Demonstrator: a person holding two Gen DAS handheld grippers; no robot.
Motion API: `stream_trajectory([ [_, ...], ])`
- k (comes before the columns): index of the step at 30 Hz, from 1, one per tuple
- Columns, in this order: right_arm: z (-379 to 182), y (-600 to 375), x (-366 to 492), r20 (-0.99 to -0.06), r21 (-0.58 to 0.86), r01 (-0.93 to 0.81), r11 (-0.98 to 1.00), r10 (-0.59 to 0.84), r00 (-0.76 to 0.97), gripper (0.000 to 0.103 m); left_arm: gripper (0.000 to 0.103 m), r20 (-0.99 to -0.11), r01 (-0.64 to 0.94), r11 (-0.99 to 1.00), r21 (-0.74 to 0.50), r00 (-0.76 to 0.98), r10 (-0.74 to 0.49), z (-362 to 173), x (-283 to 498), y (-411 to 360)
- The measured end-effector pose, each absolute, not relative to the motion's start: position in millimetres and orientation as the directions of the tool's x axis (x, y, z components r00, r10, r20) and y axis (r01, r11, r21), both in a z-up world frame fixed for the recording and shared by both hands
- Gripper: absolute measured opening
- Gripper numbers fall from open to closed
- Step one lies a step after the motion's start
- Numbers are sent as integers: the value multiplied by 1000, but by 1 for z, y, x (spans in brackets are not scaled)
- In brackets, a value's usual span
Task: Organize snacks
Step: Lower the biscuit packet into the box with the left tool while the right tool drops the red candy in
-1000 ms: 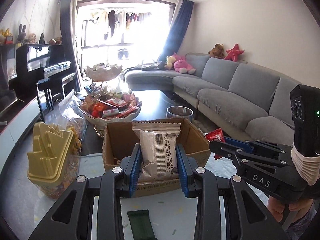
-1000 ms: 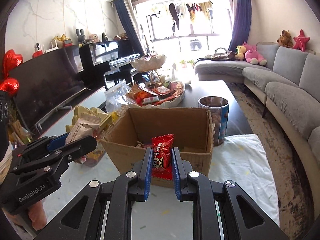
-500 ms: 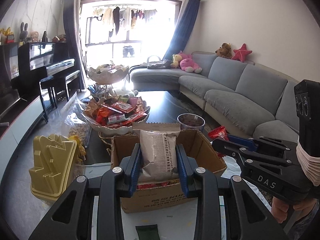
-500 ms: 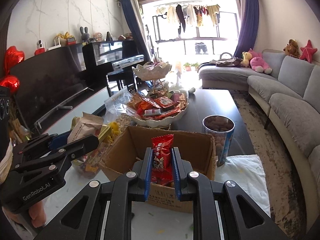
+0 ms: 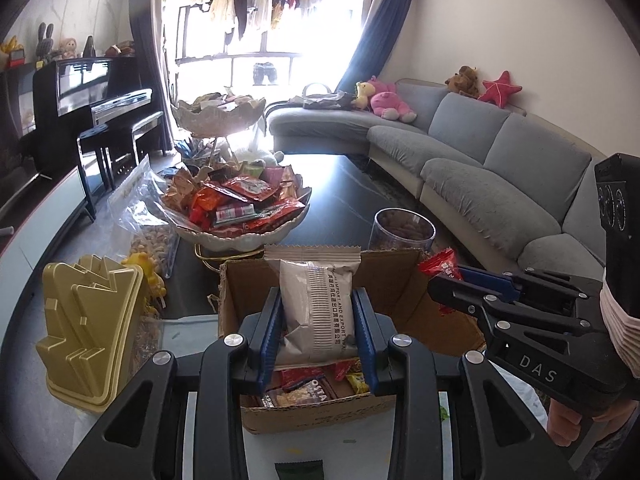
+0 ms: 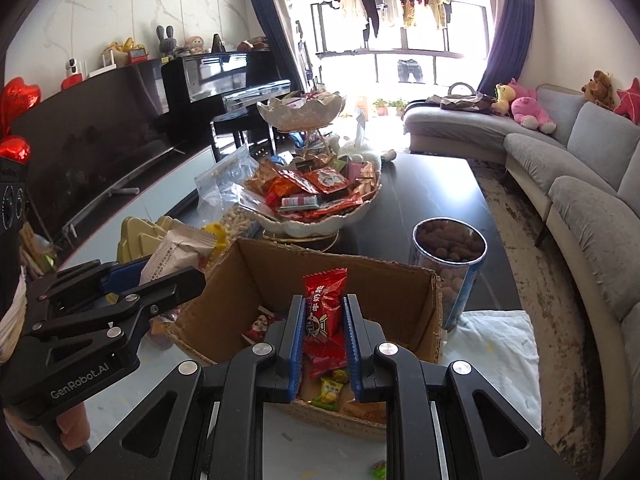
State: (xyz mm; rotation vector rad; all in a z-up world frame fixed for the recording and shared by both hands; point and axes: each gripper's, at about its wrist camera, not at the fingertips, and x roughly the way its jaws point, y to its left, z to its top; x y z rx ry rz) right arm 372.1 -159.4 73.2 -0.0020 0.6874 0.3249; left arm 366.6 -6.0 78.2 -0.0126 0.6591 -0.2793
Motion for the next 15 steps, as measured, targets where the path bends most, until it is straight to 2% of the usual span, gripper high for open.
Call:
stream_trajectory([
  [1, 72, -160, 375, -628, 106, -295, 950, 294, 721, 20, 36, -609, 245, 965, -96, 753, -251, 77, 369, -6],
  [3, 71, -161, 381, -634, 101, -274, 956, 274, 723, 23, 51, -616, 225, 971, -77, 755, -223, 76, 372, -7],
  [4, 71, -162, 382, -640, 102, -268, 958, 269, 720, 27, 53, -615, 212, 975, -69, 760, -209, 75, 372, -6],
  [5, 70, -164, 384, -643, 107, -257, 960, 264, 718, 39, 57, -617, 206, 976, -66, 761, -202, 74, 371, -6],
  [6, 70, -165, 383, -644, 110, -244, 964, 256, 721, 44, 59, -621, 203, 977, -62, 759, -197, 73, 370, -6],
  [9, 69, -166, 379, -651, 101, -245, 964, 250, 716, 44, 66, -627, 194, 980, -54, 757, -184, 72, 363, -6],
  [15, 69, -164, 363, -660, 92, -269, 959, 260, 705, 48, 71, -632, 163, 985, -55, 758, -161, 75, 343, -5],
])
